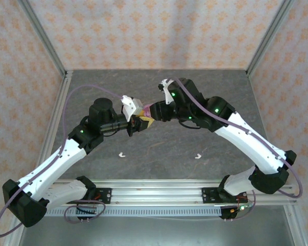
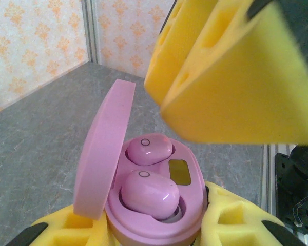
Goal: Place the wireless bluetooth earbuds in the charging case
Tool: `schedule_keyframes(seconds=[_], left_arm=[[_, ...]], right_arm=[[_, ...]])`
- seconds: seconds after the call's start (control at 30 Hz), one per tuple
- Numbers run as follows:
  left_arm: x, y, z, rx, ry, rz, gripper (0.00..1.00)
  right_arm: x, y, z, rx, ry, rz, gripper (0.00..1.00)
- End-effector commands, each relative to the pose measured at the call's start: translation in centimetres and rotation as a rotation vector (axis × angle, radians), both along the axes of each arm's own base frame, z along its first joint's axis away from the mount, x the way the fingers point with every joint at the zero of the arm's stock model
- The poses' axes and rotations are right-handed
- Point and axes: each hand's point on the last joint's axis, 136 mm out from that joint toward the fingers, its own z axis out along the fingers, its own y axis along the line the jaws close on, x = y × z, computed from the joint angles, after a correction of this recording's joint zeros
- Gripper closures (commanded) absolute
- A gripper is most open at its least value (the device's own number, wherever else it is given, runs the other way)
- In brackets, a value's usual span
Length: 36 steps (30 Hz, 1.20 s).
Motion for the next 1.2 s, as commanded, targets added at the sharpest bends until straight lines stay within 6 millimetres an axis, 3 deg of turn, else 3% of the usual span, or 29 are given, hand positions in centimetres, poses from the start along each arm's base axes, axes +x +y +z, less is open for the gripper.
schedule_keyframes(seconds=[0.0,0.17,0.47,0.6,0.87,1.17], left_arm=[[-0.6,0.0,2.2,-0.031,-0.056,-0.008,0.93],[-0.8,-0.1,2.5,-0.037,-0.056,-0.024,0.93],[-1.3,-0.5,3.7,-0.061,-0.07,-0.064,0.93],[-1.5,-0.9,4.3,-0.076,-0.065,-0.09,0.93],[-0.9,-1.6,5.5,-0.105,-0.076,-0.11,0.93],[0.6,-2.5,6.3,-0.142,-0.072,-0.099,0.93]], right_arm=[[-0.3,-1.1,3.1,0.093,-0.043,-0.025,0.6],[0.3,-3.2,4.8,0.163,-0.047,-0.079,0.58],[2.5,-5.2,5.1,0.444,0.12,-0.181,0.45],[3.6,-4.7,5.0,0.583,0.205,-0.183,0.4],[3.8,-1.7,4.6,0.714,0.343,-0.083,0.31],[2.9,-1.8,2.9,0.731,0.391,-0.079,0.3]])
